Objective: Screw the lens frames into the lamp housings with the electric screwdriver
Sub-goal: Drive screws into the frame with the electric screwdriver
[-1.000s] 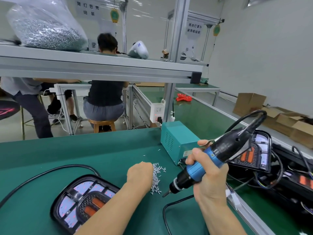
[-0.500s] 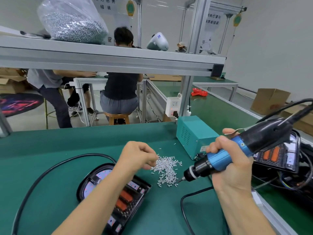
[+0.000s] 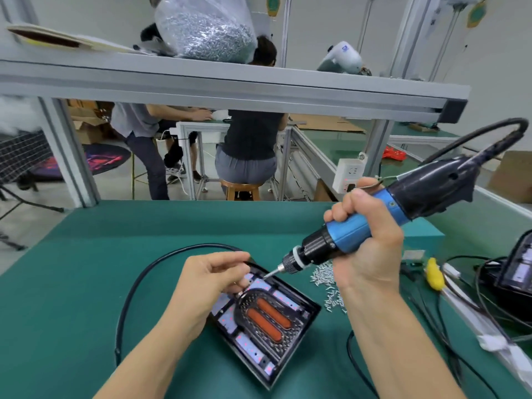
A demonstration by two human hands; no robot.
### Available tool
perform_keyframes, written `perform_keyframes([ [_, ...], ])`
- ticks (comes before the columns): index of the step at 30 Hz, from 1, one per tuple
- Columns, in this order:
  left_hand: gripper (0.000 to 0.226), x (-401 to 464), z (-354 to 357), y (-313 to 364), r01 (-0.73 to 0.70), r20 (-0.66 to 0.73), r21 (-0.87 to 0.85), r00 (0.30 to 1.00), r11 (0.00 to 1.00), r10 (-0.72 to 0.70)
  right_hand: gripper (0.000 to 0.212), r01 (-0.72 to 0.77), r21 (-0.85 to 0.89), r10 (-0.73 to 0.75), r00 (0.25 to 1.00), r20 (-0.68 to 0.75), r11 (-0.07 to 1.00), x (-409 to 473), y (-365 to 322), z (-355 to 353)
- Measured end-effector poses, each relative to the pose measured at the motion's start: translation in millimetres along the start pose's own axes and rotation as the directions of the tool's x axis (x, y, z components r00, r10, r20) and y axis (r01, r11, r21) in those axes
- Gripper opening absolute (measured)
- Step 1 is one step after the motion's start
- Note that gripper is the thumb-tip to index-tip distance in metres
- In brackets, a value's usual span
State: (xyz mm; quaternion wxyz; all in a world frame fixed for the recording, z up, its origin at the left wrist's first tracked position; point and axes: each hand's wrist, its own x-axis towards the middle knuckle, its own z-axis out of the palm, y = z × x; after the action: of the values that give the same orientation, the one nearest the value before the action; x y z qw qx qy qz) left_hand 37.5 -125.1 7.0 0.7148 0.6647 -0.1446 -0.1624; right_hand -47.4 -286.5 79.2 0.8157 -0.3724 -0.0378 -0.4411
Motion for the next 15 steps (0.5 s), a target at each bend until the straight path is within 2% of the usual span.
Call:
perform_keyframes([
  [3, 0.016, 1, -9, -4, 0.056, 0.003, -0.028, 0.998, 0.998, -0.056, 0.018, -0.015, -0.009, 0.015, 1.000, 0.009, 1.000, -1, 13, 8],
  [9, 0.010, 5, -7, -3, 0.159, 0.102, -0.054, 0.983, 0.986, -0.153, 0.019, 0.036, -0.102, -0.034, 0.999, 0.022, 0.994, -1, 33, 18],
  [13, 0.014, 11, -6, -2, 0.149, 0.060, 0.018, 0.987, 0.989, -0.150, 0.020, 0.050, -0.136, -0.046, 0.998, 0.031, 0.989, 0, 39, 16],
  [15, 0.017, 14, -6, -5, 0.122, 0.002, 0.127, 0.992, 0.984, -0.123, 0.021, 0.059, -0.171, -0.053, 0.998, 0.036, 0.983, 1, 43, 14],
])
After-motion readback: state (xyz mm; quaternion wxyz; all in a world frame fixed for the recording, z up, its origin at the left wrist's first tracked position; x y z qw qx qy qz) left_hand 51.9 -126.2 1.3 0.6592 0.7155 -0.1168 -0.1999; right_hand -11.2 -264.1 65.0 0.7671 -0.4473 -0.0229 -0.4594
